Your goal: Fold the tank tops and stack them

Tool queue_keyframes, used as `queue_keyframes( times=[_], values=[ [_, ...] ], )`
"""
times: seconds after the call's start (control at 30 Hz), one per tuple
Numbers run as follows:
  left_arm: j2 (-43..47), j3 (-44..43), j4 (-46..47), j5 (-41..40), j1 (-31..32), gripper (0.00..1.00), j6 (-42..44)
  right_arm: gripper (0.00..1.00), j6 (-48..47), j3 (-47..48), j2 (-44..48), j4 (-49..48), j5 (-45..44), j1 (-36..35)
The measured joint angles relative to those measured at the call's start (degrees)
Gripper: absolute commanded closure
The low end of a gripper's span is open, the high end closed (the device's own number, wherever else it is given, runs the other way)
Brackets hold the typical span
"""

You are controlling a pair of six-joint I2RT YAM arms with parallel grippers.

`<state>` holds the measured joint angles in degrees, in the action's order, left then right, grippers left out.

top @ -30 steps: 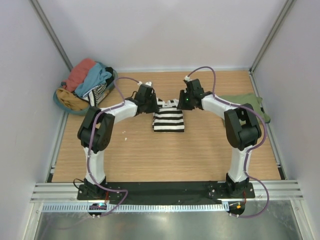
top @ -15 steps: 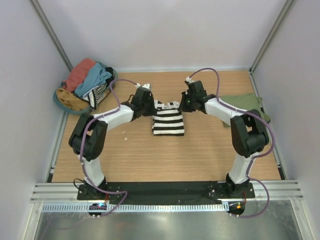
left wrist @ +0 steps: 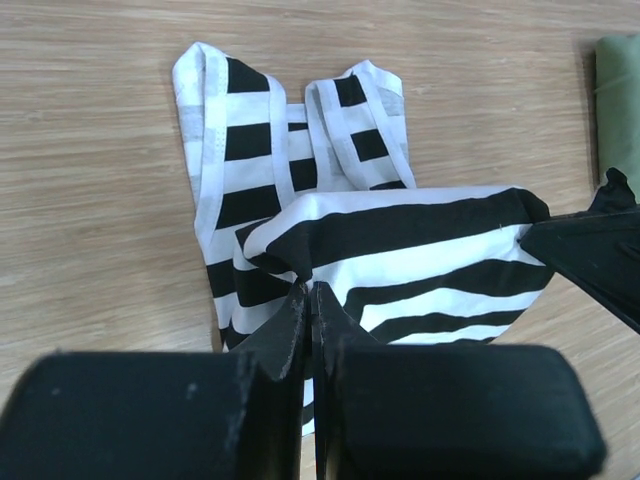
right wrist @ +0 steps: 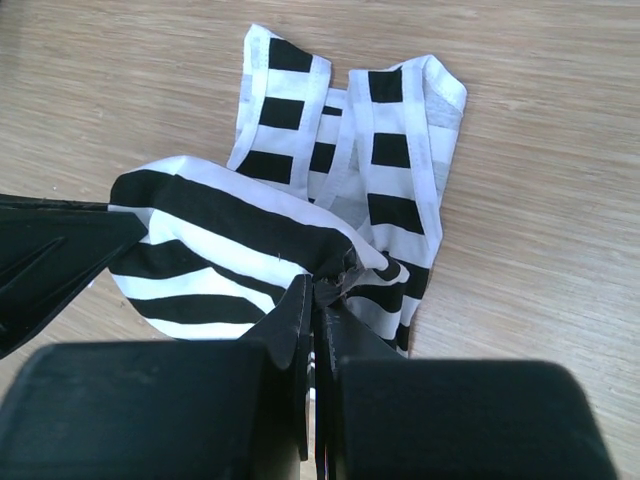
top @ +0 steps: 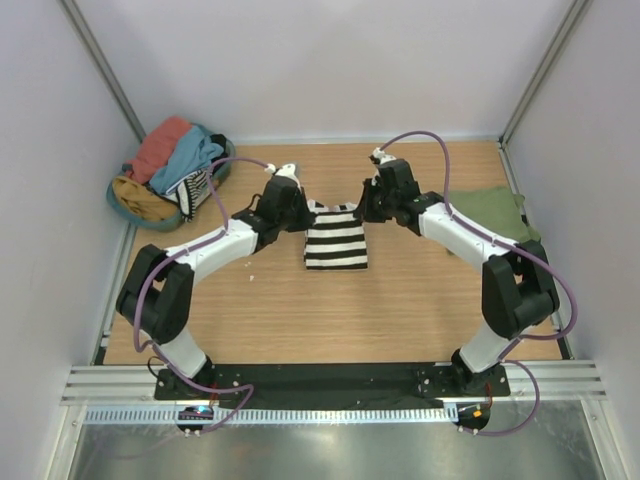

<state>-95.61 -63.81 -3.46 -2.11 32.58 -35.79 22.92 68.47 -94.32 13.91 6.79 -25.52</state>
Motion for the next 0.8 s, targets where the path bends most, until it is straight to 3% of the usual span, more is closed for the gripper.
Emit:
queue_keyframes(
  times=[0.23,0.33,0.37,0.4,0.43,0.5,0.63,0.7,0.77,0.8],
  values=[
    [-0.7,-1.9,-0.9,-1.9,0.0,0.98,0.2,0.95,-0.3,3.3,-0.8,2.9,-1.5,0.0],
    [-3.5,-5.9,-1.0,-2.7,-0.4,0.91,0.4,0.90,-0.6,8.3,-4.2,3.4,-2.2,0.3],
    [-4.8,-7.3,-0.9,-3.0,-0.7,0.84,0.4,0.86,-0.7,10.6,-6.4,3.4,-2.3,0.6],
    [-6.8,-9.1,-0.7,-3.2,-1.1,0.71,0.5,0.73,-0.7,12.4,-8.2,3.1,-2.4,0.8],
    [-9.0,-11.1,-0.6,-3.5,-1.6,0.56,0.7,0.46,-0.5,14.4,-10.6,2.4,-2.4,1.2],
    [-13.9,-14.8,-0.3,-3.8,-2.9,0.42,0.6,0.39,-0.2,18.1,-15.8,1.7,-2.6,2.4],
    [-21.0,-19.6,-1.3,-4.6,-5.4,0.31,0.2,0.19,0.5,20.7,-22.6,0.6,-3.1,4.3],
    [-21.5,-19.3,-2.5,-5.4,-6.3,0.30,0.3,0.19,0.8,19.0,-22.6,0.3,-3.5,5.0],
    [-20.5,-18.5,-2.9,-6.3,-6.7,0.32,0.5,0.25,0.8,17.0,-21.4,-0.1,-3.7,5.2],
    [-19.6,-17.9,-3.0,-6.6,-6.7,0.33,0.5,0.33,0.8,15.9,-20.4,-0.2,-3.7,5.2]
  ],
)
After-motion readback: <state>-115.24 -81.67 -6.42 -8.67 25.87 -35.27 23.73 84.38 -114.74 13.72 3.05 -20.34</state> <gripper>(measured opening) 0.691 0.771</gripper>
